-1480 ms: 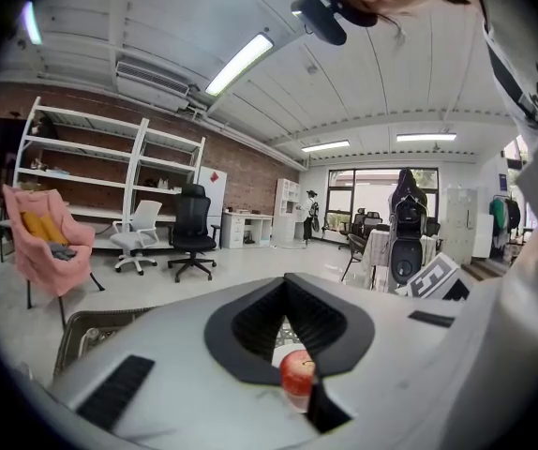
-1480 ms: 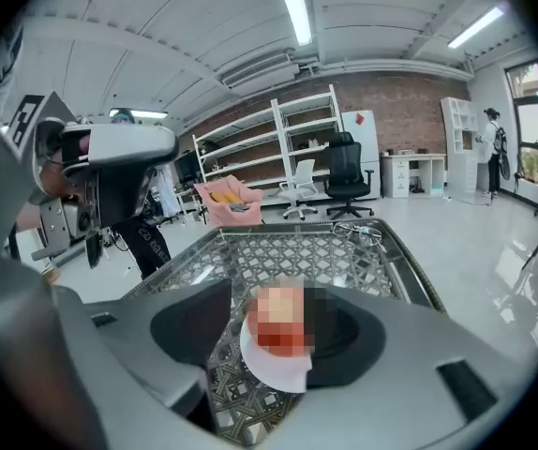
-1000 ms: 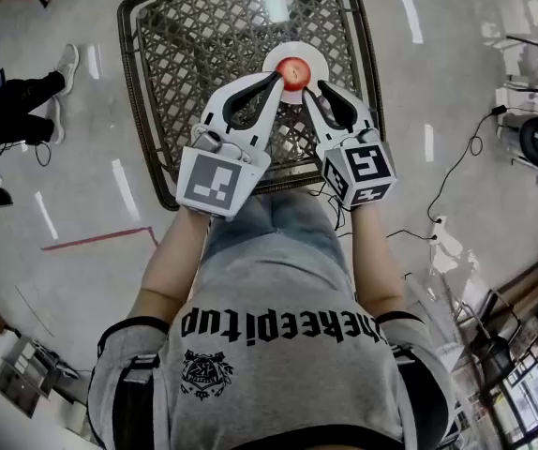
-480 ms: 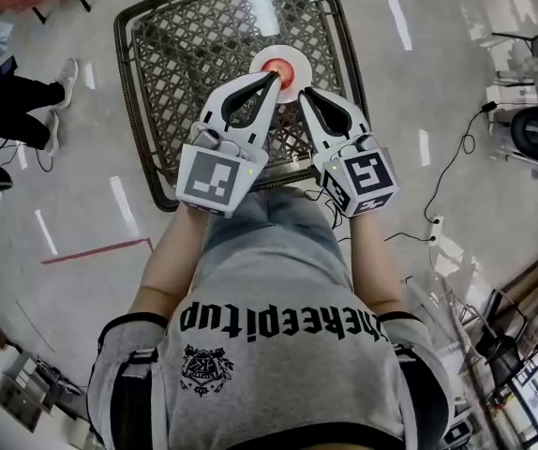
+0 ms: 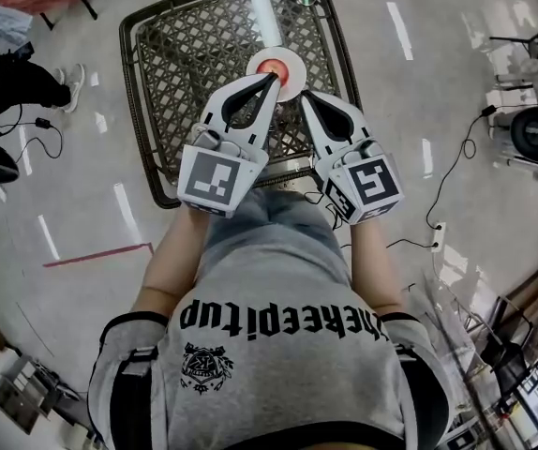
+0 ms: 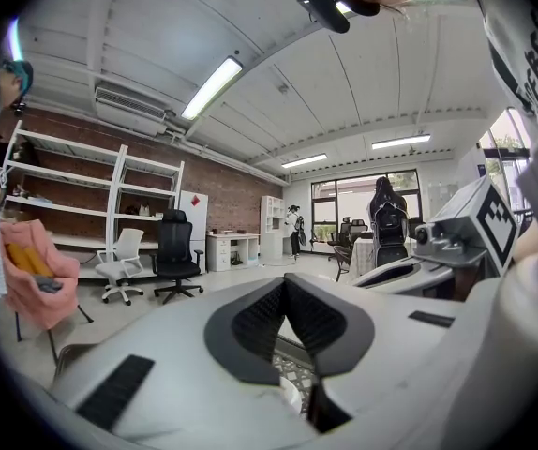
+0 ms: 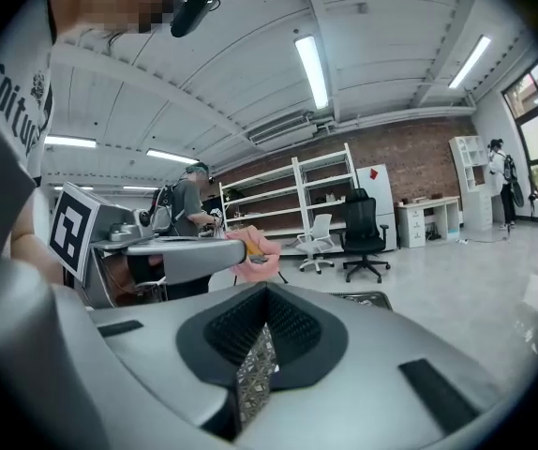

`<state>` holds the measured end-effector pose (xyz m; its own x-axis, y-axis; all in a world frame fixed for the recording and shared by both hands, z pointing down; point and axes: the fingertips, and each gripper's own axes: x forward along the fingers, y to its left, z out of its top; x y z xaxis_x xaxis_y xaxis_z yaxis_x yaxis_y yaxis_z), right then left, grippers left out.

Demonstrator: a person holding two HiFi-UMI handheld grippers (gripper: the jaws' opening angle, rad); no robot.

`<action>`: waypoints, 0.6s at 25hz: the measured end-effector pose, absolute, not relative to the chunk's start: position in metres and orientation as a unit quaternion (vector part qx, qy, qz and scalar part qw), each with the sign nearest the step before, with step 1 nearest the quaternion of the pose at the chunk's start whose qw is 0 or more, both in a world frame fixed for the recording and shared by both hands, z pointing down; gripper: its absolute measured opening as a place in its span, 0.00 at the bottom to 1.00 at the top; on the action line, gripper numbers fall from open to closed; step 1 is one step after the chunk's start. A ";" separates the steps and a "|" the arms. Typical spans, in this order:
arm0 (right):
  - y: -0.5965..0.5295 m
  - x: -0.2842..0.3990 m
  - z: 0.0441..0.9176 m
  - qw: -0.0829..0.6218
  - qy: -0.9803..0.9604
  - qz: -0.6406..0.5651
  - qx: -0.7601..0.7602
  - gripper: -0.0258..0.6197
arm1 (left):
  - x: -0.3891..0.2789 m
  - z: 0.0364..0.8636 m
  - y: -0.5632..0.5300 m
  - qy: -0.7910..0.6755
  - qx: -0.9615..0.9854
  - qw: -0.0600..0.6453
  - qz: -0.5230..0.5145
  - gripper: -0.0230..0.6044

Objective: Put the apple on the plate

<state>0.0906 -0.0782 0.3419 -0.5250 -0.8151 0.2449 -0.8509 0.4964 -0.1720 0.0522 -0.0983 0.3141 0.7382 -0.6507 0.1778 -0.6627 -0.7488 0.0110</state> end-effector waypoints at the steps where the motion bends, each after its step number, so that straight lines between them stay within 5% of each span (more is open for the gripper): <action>1: -0.076 0.092 0.339 0.062 -0.863 0.135 0.482 0.05 | 0.054 0.310 -0.097 -0.353 0.932 0.029 0.075 0.09; 15: -0.052 0.091 0.308 0.038 -0.879 0.104 0.464 0.05 | 0.057 0.292 -0.070 -0.370 0.927 0.016 0.057 0.09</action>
<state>0.0906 -0.0522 0.3078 -0.5664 -0.8079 0.1630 -0.8236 0.5474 -0.1487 0.0573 -0.0696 0.2921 0.7193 -0.6847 0.1176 -0.6884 -0.7252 -0.0124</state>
